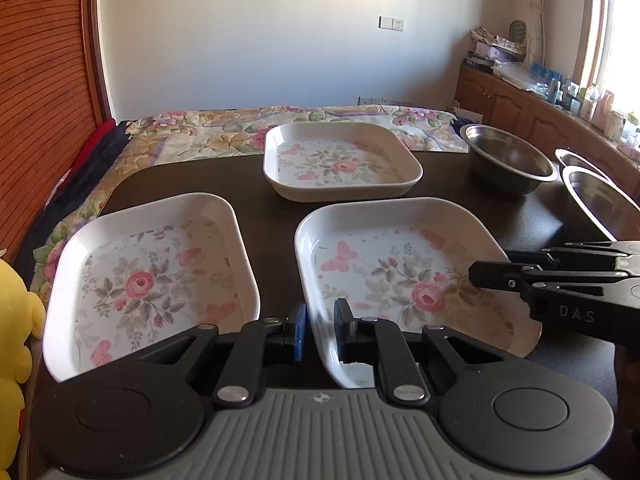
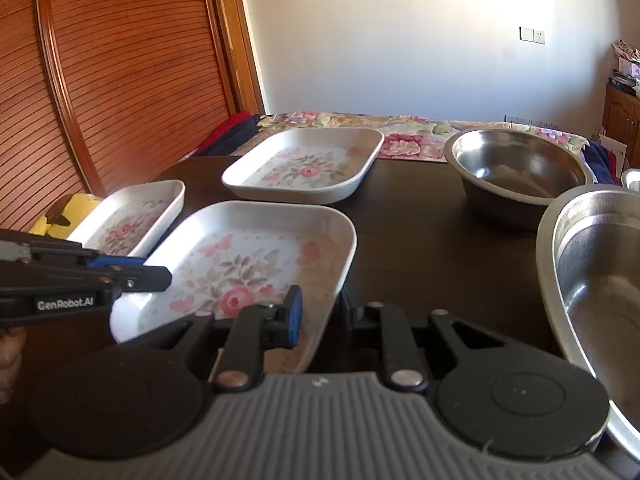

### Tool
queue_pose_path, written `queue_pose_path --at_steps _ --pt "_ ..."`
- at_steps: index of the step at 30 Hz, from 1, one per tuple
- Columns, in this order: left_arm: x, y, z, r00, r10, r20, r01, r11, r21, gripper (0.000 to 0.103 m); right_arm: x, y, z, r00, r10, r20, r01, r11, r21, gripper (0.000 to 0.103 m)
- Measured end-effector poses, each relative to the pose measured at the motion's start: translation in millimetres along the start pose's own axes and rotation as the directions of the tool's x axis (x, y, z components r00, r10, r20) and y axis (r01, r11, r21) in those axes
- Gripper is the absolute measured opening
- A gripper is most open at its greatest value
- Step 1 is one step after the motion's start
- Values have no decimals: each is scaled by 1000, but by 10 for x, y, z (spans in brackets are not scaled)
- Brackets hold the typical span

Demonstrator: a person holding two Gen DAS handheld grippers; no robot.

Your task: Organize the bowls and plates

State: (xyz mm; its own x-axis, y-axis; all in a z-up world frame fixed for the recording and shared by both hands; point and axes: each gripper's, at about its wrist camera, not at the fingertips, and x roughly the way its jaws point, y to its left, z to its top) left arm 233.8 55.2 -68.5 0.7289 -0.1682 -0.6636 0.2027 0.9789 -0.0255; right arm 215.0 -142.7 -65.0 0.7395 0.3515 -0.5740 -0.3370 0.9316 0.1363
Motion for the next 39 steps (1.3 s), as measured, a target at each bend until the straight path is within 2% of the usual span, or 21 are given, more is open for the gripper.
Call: queue_pose_path --at_steps 6,12,26,39 --pt "-82 2 -30 1000 -22 1 22 999 -26 14 -46 -46 -19 1000 14 1 -14 999 49 20" --pt "-273 -69 -103 1000 -17 20 17 1000 -22 14 -226 19 -61 1000 16 20 -16 999 32 20" --pt "-831 -149 -516 998 -1 59 2 1000 -21 14 -714 275 -391 998 52 40 -53 999 11 20" --pt "-984 -150 -827 998 12 65 -10 999 -33 14 -879 410 -611 997 57 51 -57 998 11 21"
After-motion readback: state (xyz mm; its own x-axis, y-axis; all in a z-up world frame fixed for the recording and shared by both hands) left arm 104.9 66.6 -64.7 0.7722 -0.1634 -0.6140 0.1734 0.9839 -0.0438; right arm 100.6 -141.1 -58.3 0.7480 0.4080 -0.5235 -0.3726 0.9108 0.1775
